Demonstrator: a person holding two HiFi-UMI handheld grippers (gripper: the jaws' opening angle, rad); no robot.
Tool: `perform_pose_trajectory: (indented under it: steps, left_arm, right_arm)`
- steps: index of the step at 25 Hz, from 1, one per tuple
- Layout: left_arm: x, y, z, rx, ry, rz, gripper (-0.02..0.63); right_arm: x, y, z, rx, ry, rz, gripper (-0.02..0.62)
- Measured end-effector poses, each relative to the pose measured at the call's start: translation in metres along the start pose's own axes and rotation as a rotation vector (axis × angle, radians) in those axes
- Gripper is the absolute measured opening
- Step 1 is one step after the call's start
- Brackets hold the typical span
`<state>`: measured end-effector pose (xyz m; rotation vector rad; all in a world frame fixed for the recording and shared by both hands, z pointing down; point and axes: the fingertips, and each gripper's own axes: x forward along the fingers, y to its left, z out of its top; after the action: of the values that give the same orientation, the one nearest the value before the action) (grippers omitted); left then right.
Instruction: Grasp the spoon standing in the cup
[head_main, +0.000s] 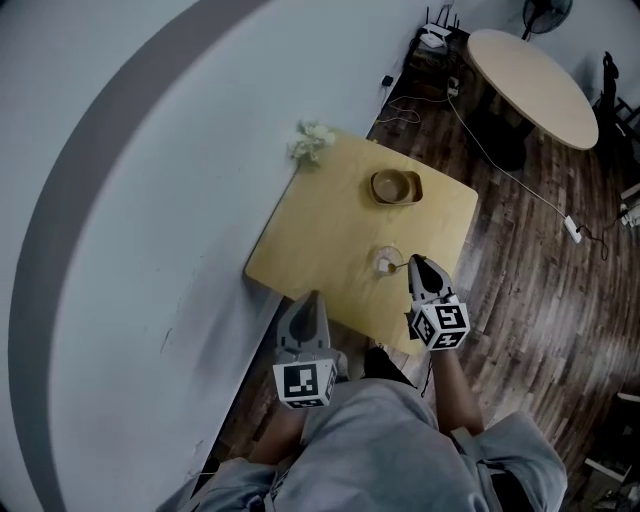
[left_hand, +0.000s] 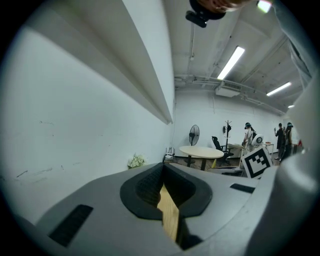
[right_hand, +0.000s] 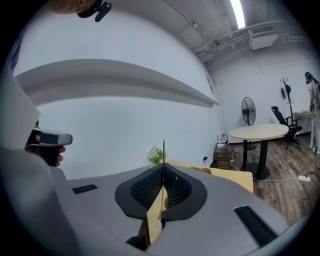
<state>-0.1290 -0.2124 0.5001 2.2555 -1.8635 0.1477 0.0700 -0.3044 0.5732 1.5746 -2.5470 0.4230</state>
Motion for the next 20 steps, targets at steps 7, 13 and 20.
perform_pose_trajectory:
  steps: [7, 13, 20]
  left_arm:
    - [-0.029, -0.001, 0.0, 0.017, -0.022, -0.095, 0.002]
    - [-0.055, -0.015, 0.008, 0.034, -0.042, -0.174, 0.002]
    - [-0.071, -0.035, 0.006, 0.032, -0.058, -0.231, 0.002]
  right_arm:
    - [-0.052, 0.028, 0.018, 0.021, -0.091, -0.075, 0.002]
    - [-0.111, 0.054, 0.04, 0.017, -0.16, -0.126, 0.002]
    - [-0.18, 0.069, 0.057, 0.015, -0.227, -0.184, 0.002]
